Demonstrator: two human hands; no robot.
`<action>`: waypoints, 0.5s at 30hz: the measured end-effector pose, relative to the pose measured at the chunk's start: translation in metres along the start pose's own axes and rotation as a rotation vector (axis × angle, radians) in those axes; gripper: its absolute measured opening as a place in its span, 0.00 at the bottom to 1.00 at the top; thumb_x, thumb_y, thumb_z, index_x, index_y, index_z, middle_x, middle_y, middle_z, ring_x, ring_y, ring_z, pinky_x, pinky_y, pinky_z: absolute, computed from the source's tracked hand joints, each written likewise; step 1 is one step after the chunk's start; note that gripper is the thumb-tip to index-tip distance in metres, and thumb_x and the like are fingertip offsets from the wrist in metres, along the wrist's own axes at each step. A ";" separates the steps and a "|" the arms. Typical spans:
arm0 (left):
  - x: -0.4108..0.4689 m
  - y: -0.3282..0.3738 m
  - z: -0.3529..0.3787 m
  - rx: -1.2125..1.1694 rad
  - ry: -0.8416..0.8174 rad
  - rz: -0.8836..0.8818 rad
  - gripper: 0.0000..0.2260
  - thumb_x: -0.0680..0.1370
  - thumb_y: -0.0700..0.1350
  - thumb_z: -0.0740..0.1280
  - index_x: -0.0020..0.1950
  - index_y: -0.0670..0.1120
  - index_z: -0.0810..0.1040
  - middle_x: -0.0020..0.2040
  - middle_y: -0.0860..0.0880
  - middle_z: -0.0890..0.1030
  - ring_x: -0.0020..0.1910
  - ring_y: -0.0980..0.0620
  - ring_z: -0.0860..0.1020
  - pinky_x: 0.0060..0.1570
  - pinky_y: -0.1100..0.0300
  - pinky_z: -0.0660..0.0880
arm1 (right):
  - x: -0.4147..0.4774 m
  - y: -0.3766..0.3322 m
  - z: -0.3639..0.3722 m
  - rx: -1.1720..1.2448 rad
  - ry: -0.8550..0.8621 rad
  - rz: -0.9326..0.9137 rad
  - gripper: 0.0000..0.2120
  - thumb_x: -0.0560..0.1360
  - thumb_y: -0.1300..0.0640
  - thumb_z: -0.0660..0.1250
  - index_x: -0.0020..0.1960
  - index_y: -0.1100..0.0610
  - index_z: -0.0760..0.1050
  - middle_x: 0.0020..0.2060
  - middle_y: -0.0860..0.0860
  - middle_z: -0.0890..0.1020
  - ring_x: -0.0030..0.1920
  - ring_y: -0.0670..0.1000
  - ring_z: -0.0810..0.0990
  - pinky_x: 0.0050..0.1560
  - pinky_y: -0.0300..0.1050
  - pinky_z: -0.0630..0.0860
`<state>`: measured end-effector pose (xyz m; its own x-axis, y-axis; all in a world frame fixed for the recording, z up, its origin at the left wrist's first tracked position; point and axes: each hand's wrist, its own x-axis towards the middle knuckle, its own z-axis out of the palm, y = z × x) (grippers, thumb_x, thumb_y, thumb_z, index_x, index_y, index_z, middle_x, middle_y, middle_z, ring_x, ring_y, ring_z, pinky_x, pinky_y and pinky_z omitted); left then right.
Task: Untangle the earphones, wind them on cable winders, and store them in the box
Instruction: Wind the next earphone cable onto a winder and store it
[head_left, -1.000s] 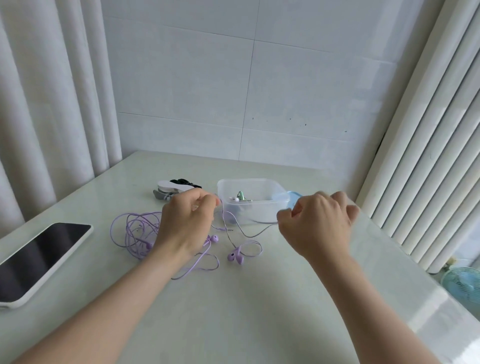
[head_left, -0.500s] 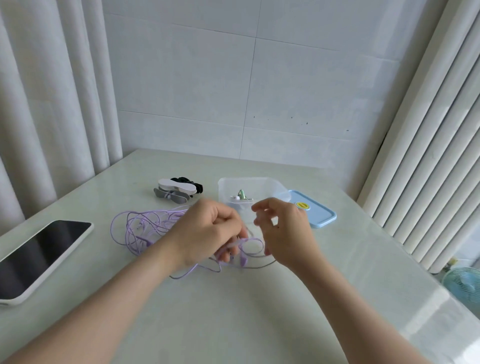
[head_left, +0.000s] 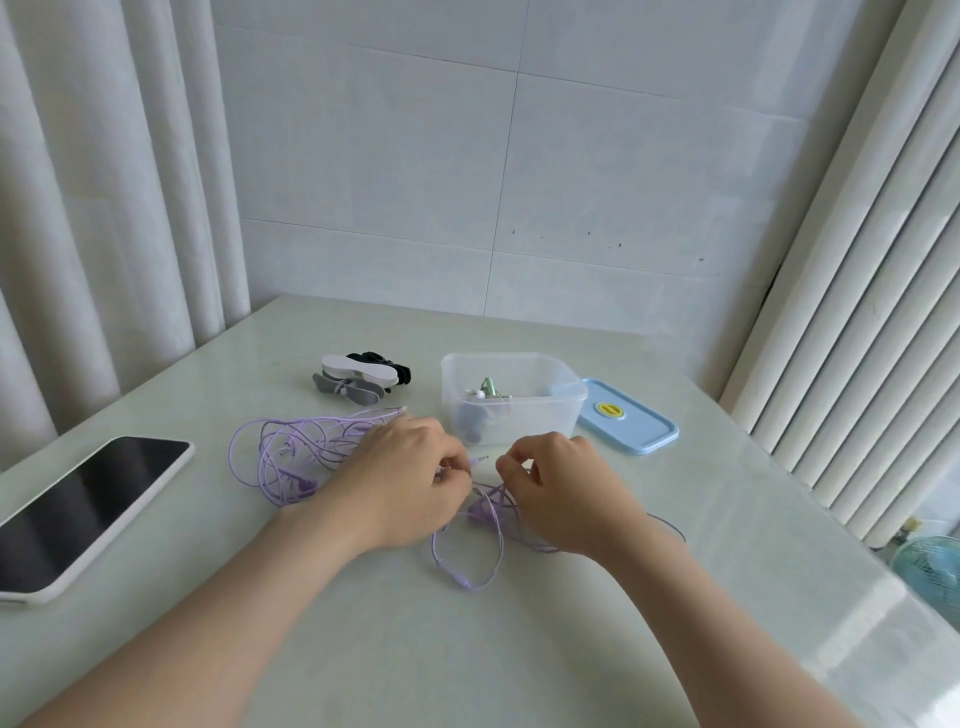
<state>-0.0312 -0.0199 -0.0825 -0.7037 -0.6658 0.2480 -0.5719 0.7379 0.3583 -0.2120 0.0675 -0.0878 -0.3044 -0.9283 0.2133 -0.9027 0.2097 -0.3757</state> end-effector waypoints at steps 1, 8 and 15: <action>-0.001 -0.001 -0.001 0.011 -0.003 0.016 0.12 0.76 0.54 0.63 0.52 0.57 0.84 0.51 0.58 0.79 0.55 0.51 0.75 0.60 0.57 0.69 | 0.000 0.001 -0.001 -0.019 0.015 -0.004 0.14 0.83 0.44 0.60 0.51 0.49 0.82 0.40 0.49 0.82 0.46 0.56 0.79 0.46 0.52 0.80; 0.006 -0.016 0.006 -0.032 0.190 0.114 0.06 0.81 0.54 0.69 0.45 0.57 0.83 0.48 0.61 0.81 0.50 0.55 0.75 0.59 0.50 0.73 | 0.000 0.008 -0.010 -0.071 0.148 0.066 0.14 0.84 0.43 0.58 0.56 0.47 0.80 0.40 0.53 0.82 0.44 0.58 0.81 0.40 0.49 0.77; 0.005 -0.003 -0.010 -0.356 0.421 0.133 0.07 0.85 0.43 0.65 0.49 0.51 0.79 0.36 0.60 0.81 0.35 0.57 0.76 0.36 0.56 0.71 | -0.010 -0.007 -0.038 -0.284 0.423 0.143 0.08 0.82 0.54 0.59 0.54 0.53 0.76 0.37 0.54 0.78 0.38 0.61 0.78 0.41 0.51 0.79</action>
<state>-0.0289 -0.0260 -0.0735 -0.4899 -0.6097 0.6231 -0.2608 0.7846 0.5626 -0.2136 0.0873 -0.0531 -0.4733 -0.6921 0.5449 -0.8724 0.4541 -0.1810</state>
